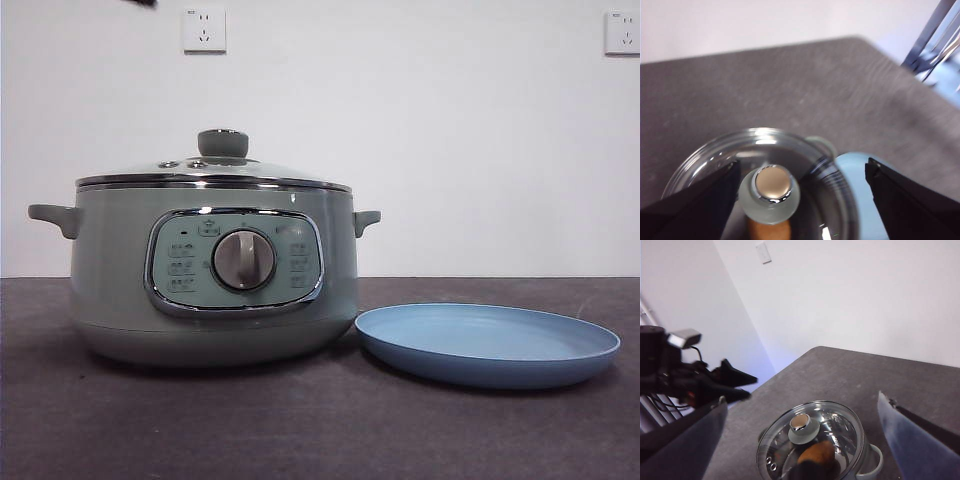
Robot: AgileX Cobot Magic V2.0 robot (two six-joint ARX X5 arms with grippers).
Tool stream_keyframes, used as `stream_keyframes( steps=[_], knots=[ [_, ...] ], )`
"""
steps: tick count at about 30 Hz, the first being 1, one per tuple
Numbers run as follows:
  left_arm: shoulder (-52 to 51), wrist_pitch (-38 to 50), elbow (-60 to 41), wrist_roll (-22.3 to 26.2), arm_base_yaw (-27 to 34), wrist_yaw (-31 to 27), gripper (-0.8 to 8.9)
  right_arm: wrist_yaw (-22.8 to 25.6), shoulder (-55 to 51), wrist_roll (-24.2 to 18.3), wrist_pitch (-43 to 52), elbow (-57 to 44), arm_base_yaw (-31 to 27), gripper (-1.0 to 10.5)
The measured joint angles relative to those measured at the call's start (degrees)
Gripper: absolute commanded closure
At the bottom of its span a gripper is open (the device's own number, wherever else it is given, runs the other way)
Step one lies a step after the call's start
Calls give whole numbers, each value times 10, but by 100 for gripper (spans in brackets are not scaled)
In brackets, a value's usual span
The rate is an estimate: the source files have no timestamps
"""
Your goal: Take the potato out from the steamer,put the potato on the plate,close the lid
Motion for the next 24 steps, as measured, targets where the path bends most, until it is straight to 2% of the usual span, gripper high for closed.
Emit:
stream_keyframes(
  steps=[3,9,24],
  knots=[
    [32,1,0,13,-30,-52,393,2,0,-4,-7,0,5,442],
    [89,10,0,22,-54,-97,394,3,0,-9,-17,0,9,442],
    [182,25,0,24,-55,-104,396,3,0,-11,-33,0,9,443]
  ],
)
